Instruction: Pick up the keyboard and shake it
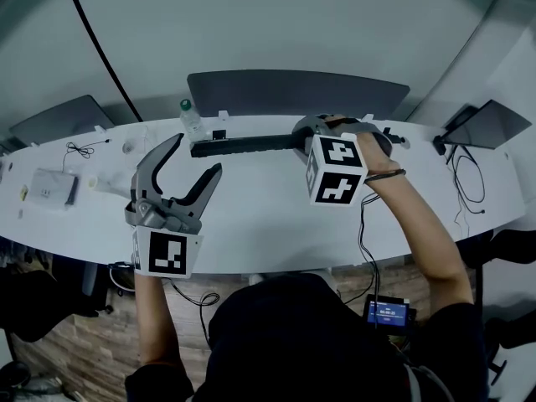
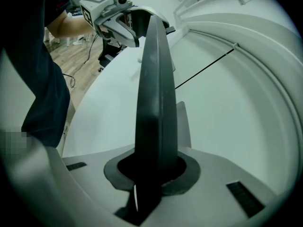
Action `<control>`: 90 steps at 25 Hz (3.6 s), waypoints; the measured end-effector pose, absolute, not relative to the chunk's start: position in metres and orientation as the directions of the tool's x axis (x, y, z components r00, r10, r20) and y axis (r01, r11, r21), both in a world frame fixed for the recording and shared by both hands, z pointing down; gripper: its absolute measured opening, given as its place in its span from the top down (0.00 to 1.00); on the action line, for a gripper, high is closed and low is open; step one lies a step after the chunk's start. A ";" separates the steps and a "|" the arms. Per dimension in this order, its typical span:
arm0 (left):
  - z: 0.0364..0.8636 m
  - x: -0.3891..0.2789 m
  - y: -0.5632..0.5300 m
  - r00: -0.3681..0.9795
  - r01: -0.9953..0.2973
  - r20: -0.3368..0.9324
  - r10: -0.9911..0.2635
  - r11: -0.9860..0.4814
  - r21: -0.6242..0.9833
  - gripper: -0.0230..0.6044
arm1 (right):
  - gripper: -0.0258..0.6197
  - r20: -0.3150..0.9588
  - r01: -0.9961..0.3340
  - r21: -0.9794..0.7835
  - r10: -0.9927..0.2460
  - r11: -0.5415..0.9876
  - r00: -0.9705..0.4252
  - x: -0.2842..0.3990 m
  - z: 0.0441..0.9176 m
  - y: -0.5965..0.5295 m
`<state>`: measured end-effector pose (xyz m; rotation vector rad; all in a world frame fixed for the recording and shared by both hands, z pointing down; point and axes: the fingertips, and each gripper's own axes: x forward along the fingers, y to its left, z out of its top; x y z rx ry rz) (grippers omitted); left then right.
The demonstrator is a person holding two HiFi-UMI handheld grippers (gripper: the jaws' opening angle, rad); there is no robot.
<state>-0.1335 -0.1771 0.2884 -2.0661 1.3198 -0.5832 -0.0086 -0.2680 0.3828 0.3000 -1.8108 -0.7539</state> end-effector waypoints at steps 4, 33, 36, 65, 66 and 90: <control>0.287 -0.123 -0.177 0.371 -0.574 0.042 -0.928 -0.265 -0.775 0.44 | 0.83 0.708 0.137 0.689 -0.623 0.711 -0.332 -0.006 0.382 -0.275; 0.332 -0.081 -0.218 0.102 0.061 0.301 -0.948 -0.296 -0.953 0.44 | 0.83 0.565 0.137 0.822 -0.763 0.553 -0.314 -0.035 0.355 -0.251; 0.332 -0.084 -0.221 0.071 0.073 0.302 -0.951 -0.297 -0.952 0.44 | 0.83 0.559 0.140 0.827 -0.768 0.544 -0.313 -0.034 0.352 -0.250; 0.372 -0.098 -0.227 -0.026 -0.135 0.453 -0.891 -0.445 -0.885 0.81 | 0.73 0.457 0.245 0.885 -0.838 0.396 -0.297 -0.037 0.357 -0.248; 0.373 -0.099 -0.227 -0.029 -0.134 0.452 -0.891 -0.445 -0.885 0.81 | 0.72 0.449 0.253 0.888 -0.839 0.383 -0.307 -0.038 0.357 -0.248; 0.370 -0.132 -0.235 -0.036 -0.296 0.439 -0.898 -0.410 -0.863 0.81 | 0.66 0.303 0.118 0.953 -0.854 0.280 -0.423 -0.030 0.311 -0.232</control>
